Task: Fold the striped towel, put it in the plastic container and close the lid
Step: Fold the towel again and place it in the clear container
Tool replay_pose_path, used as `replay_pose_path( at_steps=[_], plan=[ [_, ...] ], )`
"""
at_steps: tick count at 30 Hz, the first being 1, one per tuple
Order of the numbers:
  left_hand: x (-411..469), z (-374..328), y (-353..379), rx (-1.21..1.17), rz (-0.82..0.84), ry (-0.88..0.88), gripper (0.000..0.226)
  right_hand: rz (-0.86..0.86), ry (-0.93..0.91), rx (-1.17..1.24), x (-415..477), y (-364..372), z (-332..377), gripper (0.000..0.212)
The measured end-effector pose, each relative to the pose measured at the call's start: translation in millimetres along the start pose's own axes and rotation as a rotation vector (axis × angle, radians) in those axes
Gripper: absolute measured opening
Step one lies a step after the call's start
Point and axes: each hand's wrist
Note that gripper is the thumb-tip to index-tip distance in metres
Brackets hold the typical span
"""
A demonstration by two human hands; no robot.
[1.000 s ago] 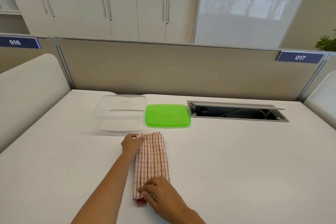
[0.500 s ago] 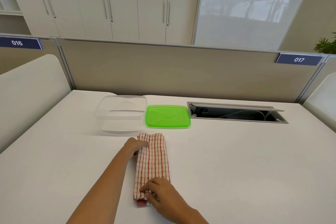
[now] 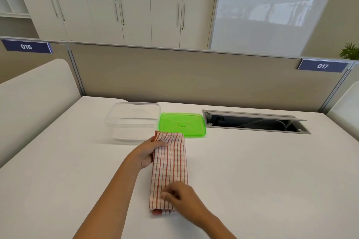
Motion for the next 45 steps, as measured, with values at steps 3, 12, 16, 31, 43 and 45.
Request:
replay_pose_path(
  at_steps=[3,12,16,31,43,45],
  plan=[
    [-8,-5,10,-0.088,0.031,0.139,0.028,-0.363,0.068,0.211,6,-22,5,0.035],
    [-25,-42,39,-0.171,0.141,0.342,0.022,-0.124,0.082,0.502,28,-90,9,0.043],
    [-28,-58,36,-0.333,0.065,0.471,0.018,-0.018,0.060,0.669,26,-84,-4,0.042],
    [-11,-49,15,-0.791,-0.204,0.571,0.039,-0.265,0.182,1.581,55,-47,29,0.030],
    [-30,-56,-59,-0.311,-0.156,0.131,0.019,-0.398,0.132,0.668,89,-130,51,0.034],
    [-28,-62,-65,-0.239,-0.186,0.142,0.013,-0.338,0.139,0.645,96,-137,56,0.031]
  ],
)
Point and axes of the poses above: each hand's wrist, its own x-axis towards the middle knuckle, its own y-axis out of the palm, z = x × y, and after that the axes turned 7 degrees about z, right-handed
